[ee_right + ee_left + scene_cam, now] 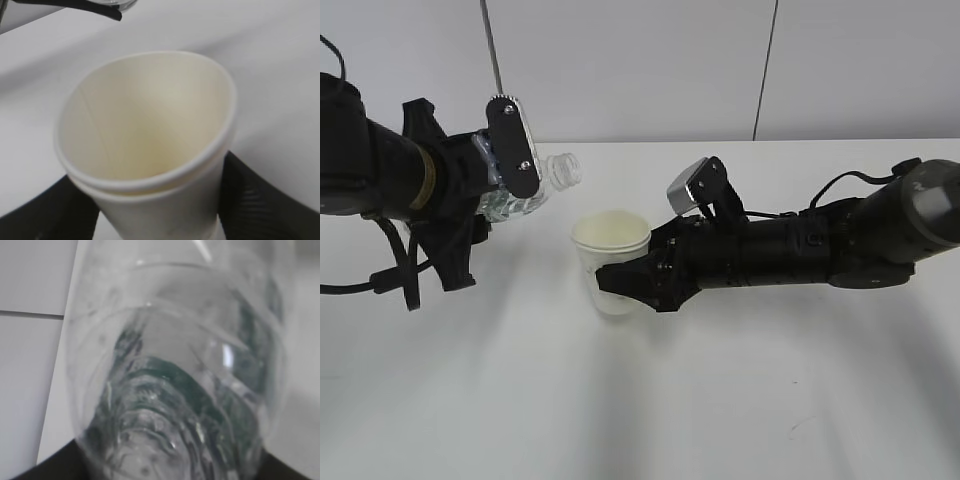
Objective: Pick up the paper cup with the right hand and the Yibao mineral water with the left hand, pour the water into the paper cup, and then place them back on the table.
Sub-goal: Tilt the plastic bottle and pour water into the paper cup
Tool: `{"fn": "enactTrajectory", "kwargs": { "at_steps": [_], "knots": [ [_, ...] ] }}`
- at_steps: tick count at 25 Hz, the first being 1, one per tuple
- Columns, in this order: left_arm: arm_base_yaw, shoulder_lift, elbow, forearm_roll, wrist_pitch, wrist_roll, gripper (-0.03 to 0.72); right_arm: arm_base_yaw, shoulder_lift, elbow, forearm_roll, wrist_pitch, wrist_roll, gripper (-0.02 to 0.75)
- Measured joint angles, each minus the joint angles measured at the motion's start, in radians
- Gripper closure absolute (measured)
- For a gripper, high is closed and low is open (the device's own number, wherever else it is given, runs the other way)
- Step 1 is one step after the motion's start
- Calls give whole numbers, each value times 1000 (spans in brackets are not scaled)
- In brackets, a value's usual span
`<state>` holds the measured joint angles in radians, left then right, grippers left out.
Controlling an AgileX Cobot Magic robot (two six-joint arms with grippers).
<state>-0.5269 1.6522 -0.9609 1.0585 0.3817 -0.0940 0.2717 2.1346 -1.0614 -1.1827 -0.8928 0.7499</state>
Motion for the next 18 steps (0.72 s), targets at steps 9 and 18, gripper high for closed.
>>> {"fn": "enactTrajectory", "kwargs": {
  "at_steps": [9, 18],
  "knots": [
    [0, 0, 0, 18, 10, 0, 353, 0, 0, -11, 0, -26, 17, 226],
    [0, 0, 0, 23, 32, 0, 354, 29, 0, -40, -1, -30, 45, 226]
  ]
}}
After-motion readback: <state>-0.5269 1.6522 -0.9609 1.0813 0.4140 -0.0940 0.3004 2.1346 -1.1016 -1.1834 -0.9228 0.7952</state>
